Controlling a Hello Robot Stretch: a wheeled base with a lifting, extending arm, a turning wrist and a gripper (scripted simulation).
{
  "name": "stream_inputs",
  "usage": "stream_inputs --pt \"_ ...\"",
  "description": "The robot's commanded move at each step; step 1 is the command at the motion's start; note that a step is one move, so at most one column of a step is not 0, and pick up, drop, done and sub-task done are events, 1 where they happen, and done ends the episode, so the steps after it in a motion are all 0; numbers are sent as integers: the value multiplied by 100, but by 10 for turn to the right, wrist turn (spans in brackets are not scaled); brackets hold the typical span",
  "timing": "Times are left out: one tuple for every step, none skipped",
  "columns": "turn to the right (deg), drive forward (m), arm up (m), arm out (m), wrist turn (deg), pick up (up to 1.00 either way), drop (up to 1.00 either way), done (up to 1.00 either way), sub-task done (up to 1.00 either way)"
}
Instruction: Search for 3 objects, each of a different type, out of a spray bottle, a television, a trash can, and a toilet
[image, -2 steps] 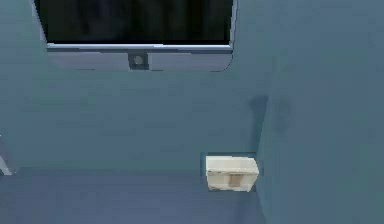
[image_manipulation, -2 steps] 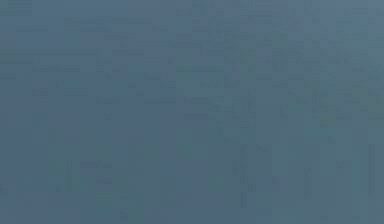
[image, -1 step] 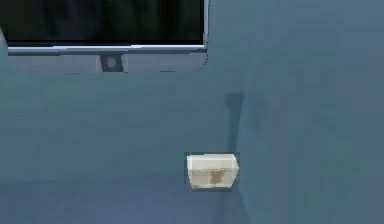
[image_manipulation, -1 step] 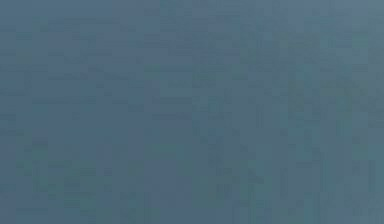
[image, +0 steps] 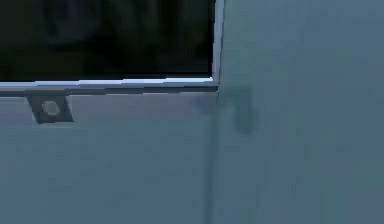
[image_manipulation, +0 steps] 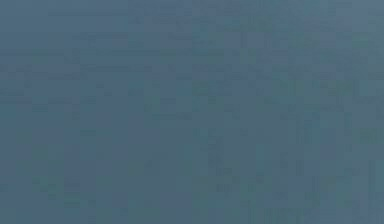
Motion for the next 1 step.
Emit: stream_inputs --pt "-330 0 0 0 0 0 0 0 0"
